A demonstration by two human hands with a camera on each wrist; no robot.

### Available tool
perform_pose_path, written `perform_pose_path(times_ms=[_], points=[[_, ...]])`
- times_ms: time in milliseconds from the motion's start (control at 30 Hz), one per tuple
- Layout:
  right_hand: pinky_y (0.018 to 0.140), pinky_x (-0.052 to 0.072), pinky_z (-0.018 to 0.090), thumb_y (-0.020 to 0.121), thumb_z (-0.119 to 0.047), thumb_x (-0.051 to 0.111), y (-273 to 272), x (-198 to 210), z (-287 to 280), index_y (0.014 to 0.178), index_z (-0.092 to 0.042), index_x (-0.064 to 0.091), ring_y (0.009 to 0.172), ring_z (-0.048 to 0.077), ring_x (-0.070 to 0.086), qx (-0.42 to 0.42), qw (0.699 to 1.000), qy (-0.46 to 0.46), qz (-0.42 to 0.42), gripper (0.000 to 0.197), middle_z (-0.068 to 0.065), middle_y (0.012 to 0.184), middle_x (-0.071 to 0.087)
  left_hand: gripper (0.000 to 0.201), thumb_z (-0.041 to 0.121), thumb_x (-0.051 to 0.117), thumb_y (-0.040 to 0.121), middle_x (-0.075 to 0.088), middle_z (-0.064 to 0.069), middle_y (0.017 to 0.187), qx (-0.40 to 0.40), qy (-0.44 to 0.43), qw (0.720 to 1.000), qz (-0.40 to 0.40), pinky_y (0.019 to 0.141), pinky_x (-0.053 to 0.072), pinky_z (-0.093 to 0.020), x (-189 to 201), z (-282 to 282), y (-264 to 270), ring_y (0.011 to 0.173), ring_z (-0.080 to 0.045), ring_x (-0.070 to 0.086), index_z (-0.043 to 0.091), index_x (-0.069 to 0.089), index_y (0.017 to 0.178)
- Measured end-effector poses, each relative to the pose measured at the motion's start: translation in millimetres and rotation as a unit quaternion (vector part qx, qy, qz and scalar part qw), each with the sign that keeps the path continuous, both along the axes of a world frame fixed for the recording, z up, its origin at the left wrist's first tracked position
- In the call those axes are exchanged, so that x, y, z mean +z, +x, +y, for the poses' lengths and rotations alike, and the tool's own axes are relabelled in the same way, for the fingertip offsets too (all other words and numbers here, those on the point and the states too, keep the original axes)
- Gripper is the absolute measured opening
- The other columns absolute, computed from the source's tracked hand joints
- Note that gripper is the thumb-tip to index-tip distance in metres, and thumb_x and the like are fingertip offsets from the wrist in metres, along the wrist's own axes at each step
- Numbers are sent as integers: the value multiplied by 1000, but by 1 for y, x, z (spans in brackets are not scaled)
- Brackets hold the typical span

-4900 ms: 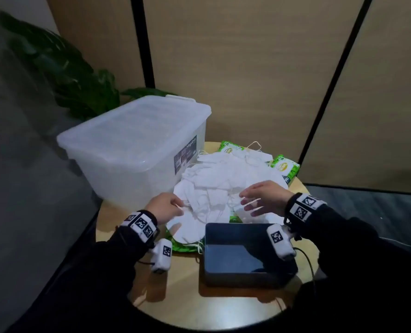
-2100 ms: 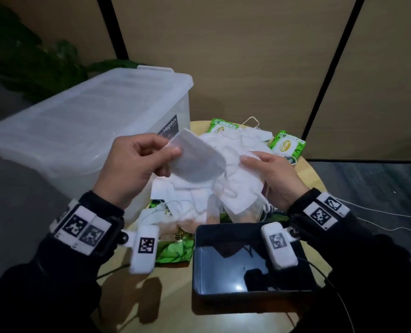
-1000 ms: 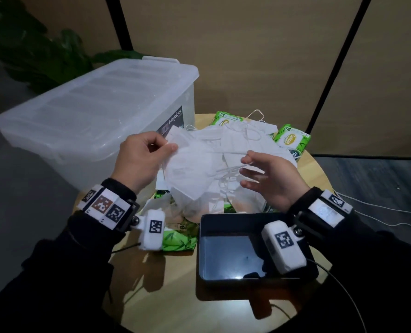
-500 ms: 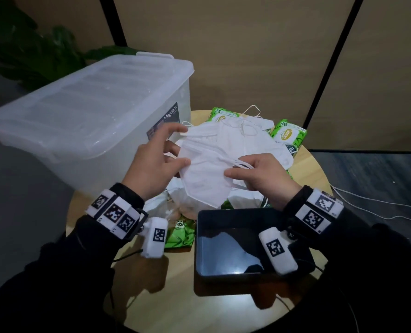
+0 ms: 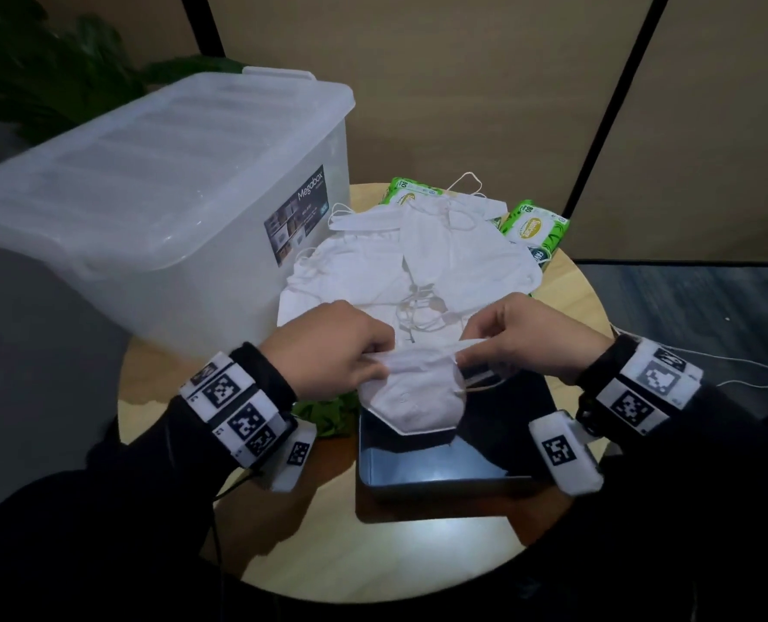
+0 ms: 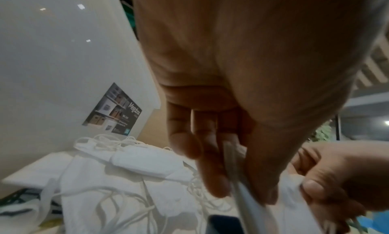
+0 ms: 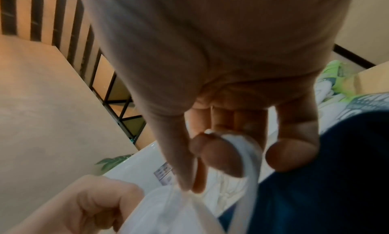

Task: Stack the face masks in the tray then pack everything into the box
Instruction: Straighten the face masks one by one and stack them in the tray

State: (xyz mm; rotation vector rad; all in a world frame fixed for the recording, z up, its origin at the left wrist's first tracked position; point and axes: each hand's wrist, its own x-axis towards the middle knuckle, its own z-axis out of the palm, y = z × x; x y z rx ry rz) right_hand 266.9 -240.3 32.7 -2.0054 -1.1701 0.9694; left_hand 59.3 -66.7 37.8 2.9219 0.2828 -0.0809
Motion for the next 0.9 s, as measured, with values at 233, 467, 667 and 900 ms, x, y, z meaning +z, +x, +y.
perform_pose_path(times_ms=[233, 467, 667, 900], points=[[52, 43, 21, 84, -9, 81, 18, -7, -1, 78, -1, 75, 47, 11, 54, -82, 995, 45, -22, 12, 9, 58, 65, 30, 34, 70, 89, 58, 3, 68, 29, 37, 998, 35, 62, 42, -37, 1, -2, 6, 71, -20, 53, 17, 51, 74], [62, 44, 18, 78, -19, 88, 13, -9, 0, 81, -17, 81, 61, 3, 59, 17, 999, 19, -42, 9, -6, 66, 72, 23, 48, 75, 84, 70, 9, 85, 36, 21, 998, 47, 64, 47, -31, -11, -14, 0, 81, -12, 61, 26, 73, 91], [74, 46, 31, 81, -18, 86, 15, -13, 7, 93, -21, 80, 71, 9, 60, 62, 997, -9, -41, 14, 2, 80, 71, 27, 47, 75, 82, 65, 16, 97, 55, 16, 998, -7, 70, 45, -33, -15, -13, 6, 86, -10, 57, 36, 63, 104], [69, 47, 16, 94, -16, 73, 13, -5, 4, 107, -16, 79, 78, 8, 63, 57, 996, -37, 60, 15, -3, 91, 75, 17, 37, 72, 90, 72, 16, 99, 38, -10, 997, 61, 68, 38, -27, -19, 1, 1, 82, -7, 56, 37, 73, 107]])
